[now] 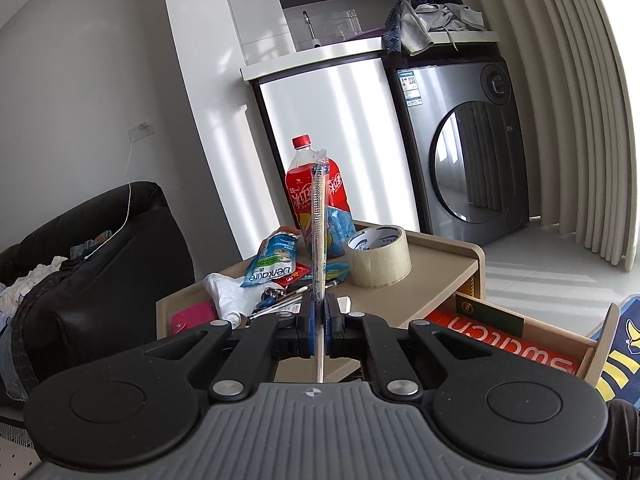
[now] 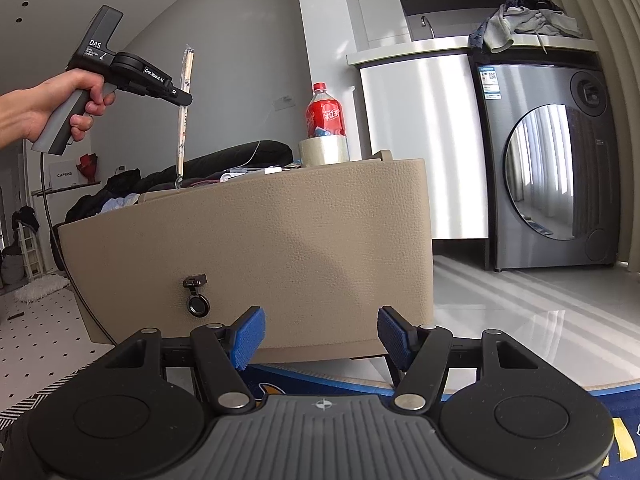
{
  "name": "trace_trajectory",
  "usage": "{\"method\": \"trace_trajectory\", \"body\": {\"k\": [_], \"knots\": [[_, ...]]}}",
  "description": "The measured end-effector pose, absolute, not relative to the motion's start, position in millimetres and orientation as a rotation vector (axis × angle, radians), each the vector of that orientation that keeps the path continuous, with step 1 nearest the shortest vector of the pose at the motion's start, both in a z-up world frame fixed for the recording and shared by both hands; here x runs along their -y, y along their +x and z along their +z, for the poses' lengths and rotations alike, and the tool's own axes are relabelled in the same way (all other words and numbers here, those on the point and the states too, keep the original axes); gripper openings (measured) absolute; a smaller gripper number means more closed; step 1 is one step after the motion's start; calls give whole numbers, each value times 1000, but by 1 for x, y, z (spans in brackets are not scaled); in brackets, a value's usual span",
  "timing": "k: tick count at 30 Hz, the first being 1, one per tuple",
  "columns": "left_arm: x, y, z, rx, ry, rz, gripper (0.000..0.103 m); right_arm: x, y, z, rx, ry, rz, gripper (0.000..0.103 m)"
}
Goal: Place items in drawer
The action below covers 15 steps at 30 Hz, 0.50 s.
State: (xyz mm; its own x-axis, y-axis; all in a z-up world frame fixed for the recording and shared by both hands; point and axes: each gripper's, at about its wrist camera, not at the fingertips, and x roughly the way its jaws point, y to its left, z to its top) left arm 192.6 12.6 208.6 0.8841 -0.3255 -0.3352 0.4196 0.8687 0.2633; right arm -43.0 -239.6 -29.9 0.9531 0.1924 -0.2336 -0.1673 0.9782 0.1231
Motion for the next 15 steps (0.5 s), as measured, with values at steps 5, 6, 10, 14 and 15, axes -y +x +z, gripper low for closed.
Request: {"method": "trace_trajectory", "body": {"k": [5,6,10,14,15], "knots": [[-15,184,202,-292,281,-397,5,236,-43,-30,-247,90,189,66],[-16,183,201,-291,268,-397,5,236,-44,-30,-247,88,190,66],[-20,179,193,-304,225,-399,5,234,-44,-29,-252,79,195,66],[-27,174,183,-313,180,-391,5,232,-44,-29,-256,71,200,66],[-29,173,180,-317,168,-389,5,231,-44,-29,-257,70,200,66]]}}
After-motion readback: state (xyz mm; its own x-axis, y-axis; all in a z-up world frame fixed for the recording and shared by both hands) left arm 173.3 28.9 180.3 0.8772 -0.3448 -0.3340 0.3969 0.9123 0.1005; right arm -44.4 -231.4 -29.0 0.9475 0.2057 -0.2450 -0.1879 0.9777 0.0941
